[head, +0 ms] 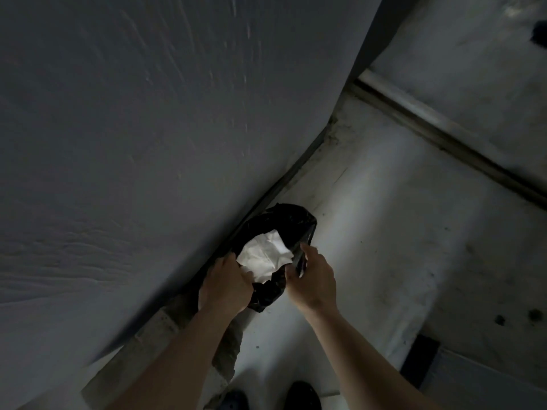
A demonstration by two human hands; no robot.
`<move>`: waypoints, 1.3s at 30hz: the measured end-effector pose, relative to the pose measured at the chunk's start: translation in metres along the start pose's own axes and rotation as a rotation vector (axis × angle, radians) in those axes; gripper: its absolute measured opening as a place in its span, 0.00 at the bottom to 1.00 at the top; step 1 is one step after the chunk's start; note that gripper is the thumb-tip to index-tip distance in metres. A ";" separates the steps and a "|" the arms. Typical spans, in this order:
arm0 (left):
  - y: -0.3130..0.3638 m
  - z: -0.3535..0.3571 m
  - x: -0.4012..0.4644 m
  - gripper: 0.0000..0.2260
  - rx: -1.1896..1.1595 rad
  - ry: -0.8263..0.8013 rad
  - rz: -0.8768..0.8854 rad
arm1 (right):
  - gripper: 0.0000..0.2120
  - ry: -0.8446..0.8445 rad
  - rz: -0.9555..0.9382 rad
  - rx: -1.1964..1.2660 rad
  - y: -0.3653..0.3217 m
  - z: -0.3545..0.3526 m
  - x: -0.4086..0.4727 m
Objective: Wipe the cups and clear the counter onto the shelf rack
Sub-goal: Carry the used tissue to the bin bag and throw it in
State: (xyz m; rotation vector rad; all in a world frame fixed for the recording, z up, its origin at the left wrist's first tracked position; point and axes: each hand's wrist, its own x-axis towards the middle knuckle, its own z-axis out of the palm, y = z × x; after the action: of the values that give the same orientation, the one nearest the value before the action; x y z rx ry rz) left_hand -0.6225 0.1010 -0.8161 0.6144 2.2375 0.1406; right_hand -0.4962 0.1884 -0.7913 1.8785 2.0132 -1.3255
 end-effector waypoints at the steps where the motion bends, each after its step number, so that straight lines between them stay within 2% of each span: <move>1: 0.001 -0.006 -0.006 0.27 -0.002 -0.001 -0.010 | 0.25 -0.006 0.002 0.002 -0.001 -0.006 -0.008; 4: 0.007 -0.026 -0.029 0.27 -0.006 -0.023 0.015 | 0.22 -0.033 -0.005 -0.003 -0.006 -0.029 -0.031; 10: 0.029 -0.080 -0.090 0.28 0.002 -0.001 0.109 | 0.31 -0.111 -0.115 -0.208 -0.032 -0.089 -0.089; 15: 0.061 -0.138 -0.162 0.31 0.130 0.056 0.288 | 0.32 -0.082 -0.217 -0.365 -0.069 -0.150 -0.154; 21: 0.092 -0.216 -0.259 0.37 0.305 0.113 0.488 | 0.30 0.036 -0.258 -0.505 -0.113 -0.231 -0.247; 28: 0.119 -0.282 -0.379 0.38 0.482 0.223 0.681 | 0.32 0.224 -0.338 -0.564 -0.138 -0.307 -0.362; 34: 0.128 -0.312 -0.490 0.37 0.493 0.353 0.747 | 0.30 0.355 -0.410 -0.582 -0.133 -0.362 -0.464; 39: 0.117 -0.307 -0.590 0.37 0.470 0.444 0.760 | 0.28 0.474 -0.477 -0.555 -0.108 -0.396 -0.551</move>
State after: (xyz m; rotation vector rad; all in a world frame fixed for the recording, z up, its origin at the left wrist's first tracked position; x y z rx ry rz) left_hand -0.4668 -0.0465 -0.1761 1.8257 2.3386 0.1372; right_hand -0.2657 0.0244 -0.1657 1.5954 2.8018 -0.2750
